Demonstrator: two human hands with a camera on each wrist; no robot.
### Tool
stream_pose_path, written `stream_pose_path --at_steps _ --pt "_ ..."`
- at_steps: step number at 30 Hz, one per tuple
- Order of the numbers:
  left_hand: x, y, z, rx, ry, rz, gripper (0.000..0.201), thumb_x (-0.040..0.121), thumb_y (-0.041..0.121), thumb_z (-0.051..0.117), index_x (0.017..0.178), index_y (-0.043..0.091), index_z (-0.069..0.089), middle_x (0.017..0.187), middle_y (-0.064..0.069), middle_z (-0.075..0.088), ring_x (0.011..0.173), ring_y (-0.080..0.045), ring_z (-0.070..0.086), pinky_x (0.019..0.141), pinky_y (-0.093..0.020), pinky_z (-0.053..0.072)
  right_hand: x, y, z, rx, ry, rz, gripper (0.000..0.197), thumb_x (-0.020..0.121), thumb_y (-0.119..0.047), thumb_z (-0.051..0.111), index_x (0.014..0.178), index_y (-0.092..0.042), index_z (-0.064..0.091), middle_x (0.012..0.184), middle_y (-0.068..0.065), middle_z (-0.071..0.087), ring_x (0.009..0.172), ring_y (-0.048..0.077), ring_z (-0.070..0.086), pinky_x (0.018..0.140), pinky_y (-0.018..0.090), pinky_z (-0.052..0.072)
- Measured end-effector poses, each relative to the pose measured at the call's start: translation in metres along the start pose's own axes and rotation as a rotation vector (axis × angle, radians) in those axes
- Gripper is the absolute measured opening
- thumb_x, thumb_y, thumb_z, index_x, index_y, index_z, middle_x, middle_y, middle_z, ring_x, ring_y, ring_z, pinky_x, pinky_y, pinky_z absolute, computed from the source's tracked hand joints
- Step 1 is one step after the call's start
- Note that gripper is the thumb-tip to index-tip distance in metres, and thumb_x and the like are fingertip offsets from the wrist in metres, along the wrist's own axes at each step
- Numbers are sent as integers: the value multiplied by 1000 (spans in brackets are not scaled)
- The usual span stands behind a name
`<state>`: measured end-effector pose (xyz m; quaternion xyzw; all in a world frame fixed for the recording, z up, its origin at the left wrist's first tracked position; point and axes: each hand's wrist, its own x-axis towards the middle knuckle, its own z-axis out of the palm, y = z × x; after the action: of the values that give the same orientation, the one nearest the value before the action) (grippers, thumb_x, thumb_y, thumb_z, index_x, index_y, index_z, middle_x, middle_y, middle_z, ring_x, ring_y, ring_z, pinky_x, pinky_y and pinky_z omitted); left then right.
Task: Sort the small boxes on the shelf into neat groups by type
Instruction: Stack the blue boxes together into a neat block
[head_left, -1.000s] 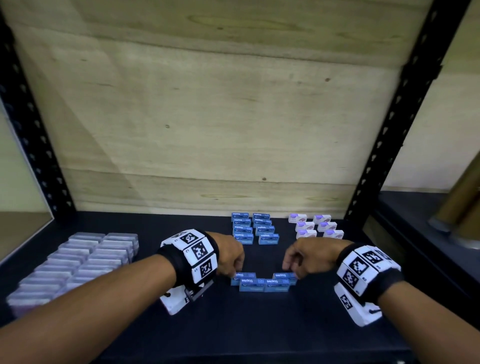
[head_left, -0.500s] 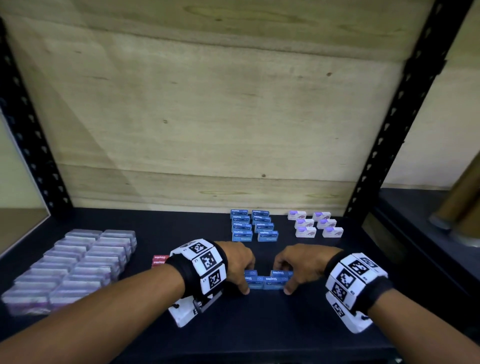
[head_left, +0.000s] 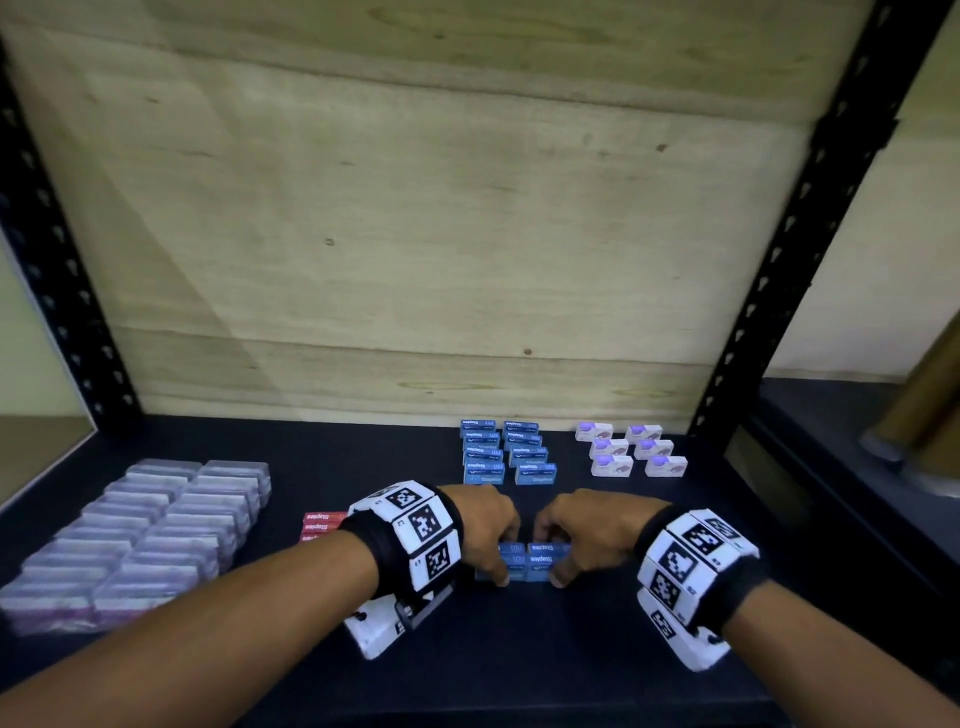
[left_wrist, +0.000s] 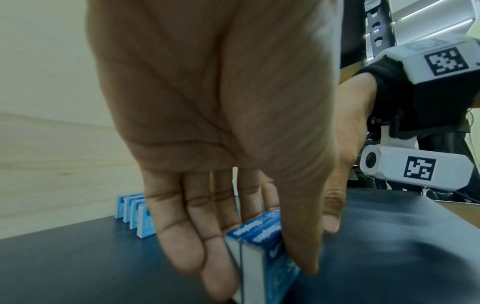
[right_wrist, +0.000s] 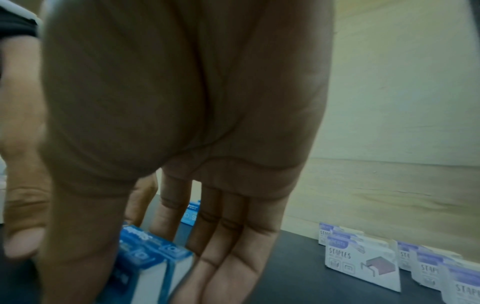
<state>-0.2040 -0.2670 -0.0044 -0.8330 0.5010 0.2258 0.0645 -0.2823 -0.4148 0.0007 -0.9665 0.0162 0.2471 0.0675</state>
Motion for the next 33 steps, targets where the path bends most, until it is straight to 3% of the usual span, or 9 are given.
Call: stream_pose_path --at_steps 4,10,16,19,22,27,30,33 --pt "2 1 0 -9 -2 8 42 83 41 72 115 17 63 108 -4 66 97 -22 62 77 -32 49 0 -1 1 6 -3 1 39 78 -35 76 114 -27 63 104 -5 64 94 17 61 86 34 51" --pt "3 -1 0 -30 -6 4 41 82 42 73 112 17 64 105 -3 67 94 -21 62 70 -29 47 0 -2 1 -6 -3 -1 40 78 -34 77 115 -27 64 108 -3 66 94 17 61 86 34 52" --pt "-1 -9 -9 -97 -49 -37 56 74 47 79 121 23 60 109 4 67 99 -15 62 90 -34 53 -2 6 -9 104 -65 5 47 77 -37 80 120 -27 63 109 -6 66 101 17 63 94 34 51" --pt "0 -23 -23 -125 -70 -63 61 72 49 81 124 25 58 112 2 68 102 -15 63 95 -34 51 -3 20 -26 194 -53 27 47 79 -38 79 121 -25 62 107 -6 68 96 11 63 90 25 48" --pt "5 -36 -35 -155 1 -109 53 75 48 79 119 25 61 110 1 68 98 -17 65 93 -32 52 3 35 -40 236 52 65 35 82 -38 77 112 -27 64 93 -11 68 85 7 61 82 22 46" --pt "16 -54 -47 -54 197 -169 40 85 41 71 118 21 62 113 3 63 100 -18 60 84 -31 49 25 45 -54 155 222 92 23 86 -30 74 107 -26 67 82 -18 58 82 7 57 69 20 40" --pt "26 -62 -47 13 218 -193 38 85 40 71 116 21 62 114 2 64 102 -21 61 83 -32 50 40 46 -54 102 237 103 27 87 -28 73 112 -23 66 87 -15 58 89 11 57 74 21 42" --pt "37 -66 -46 48 213 -210 39 85 40 71 117 20 62 115 1 64 101 -21 62 81 -32 50 56 48 -51 58 222 112 32 86 -28 73 116 -23 63 106 -4 64 95 16 59 82 28 46"
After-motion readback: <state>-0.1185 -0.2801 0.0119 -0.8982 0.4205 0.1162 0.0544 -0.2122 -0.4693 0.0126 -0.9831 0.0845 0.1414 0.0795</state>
